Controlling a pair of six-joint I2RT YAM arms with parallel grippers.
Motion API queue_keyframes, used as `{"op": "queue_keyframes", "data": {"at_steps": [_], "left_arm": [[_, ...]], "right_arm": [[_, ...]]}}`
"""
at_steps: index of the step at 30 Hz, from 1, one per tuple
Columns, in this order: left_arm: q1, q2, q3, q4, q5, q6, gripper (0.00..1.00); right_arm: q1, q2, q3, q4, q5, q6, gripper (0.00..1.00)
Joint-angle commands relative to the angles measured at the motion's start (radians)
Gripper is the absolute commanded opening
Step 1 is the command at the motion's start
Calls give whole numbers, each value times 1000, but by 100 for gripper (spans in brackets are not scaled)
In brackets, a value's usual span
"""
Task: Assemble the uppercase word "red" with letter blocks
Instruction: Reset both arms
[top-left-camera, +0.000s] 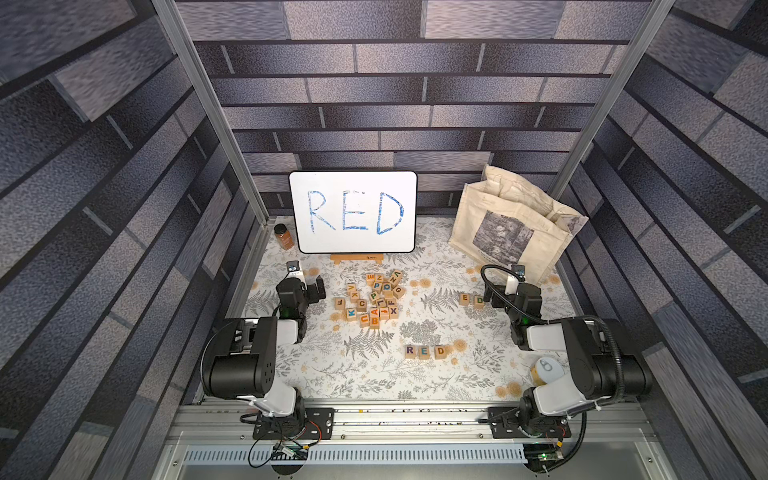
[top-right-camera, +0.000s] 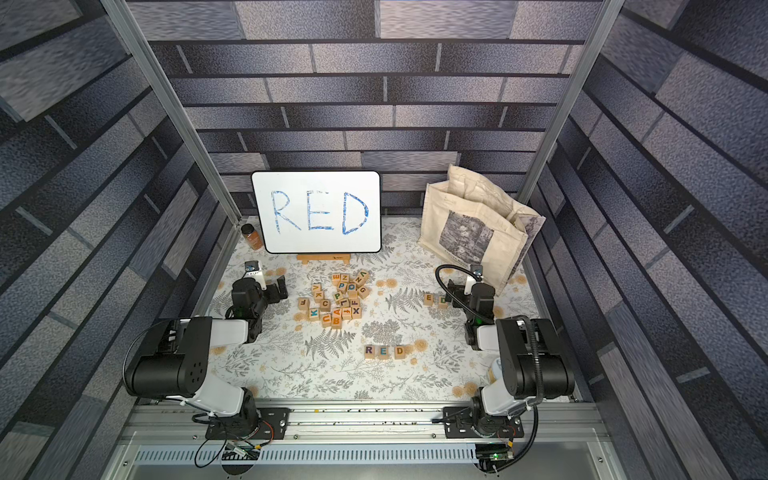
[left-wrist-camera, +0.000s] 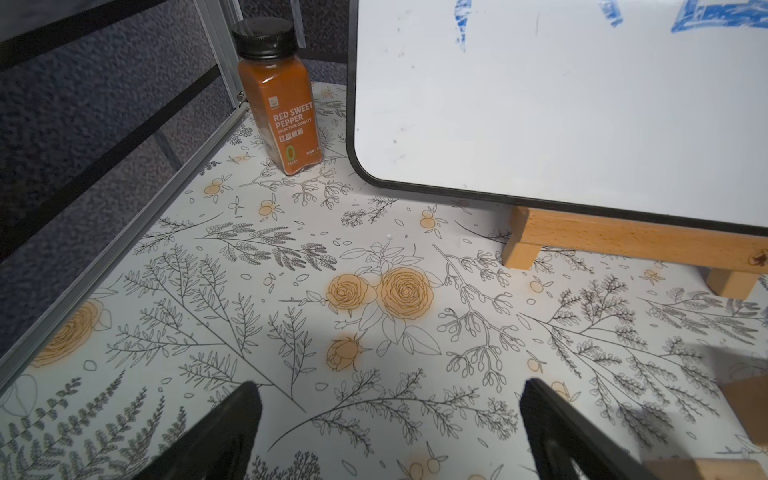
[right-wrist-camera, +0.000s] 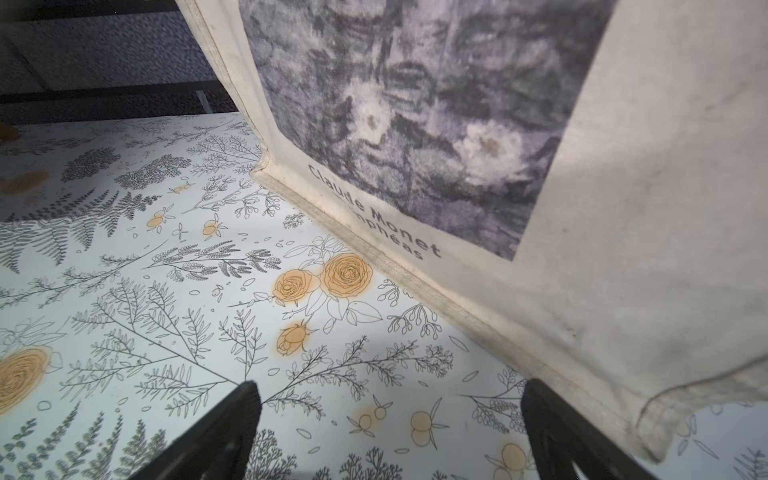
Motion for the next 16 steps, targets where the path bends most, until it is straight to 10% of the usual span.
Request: {"op": "queue_keyframes", "data": {"at_steps": [1,16], "left_arm": [[-4,2,-2,22,-23,16,100],[13,0,3,8,15,5,100]], "right_arm": [[4,5,8,45,13,-6,100],[5,-1,4,46,5,-8,100]]}}
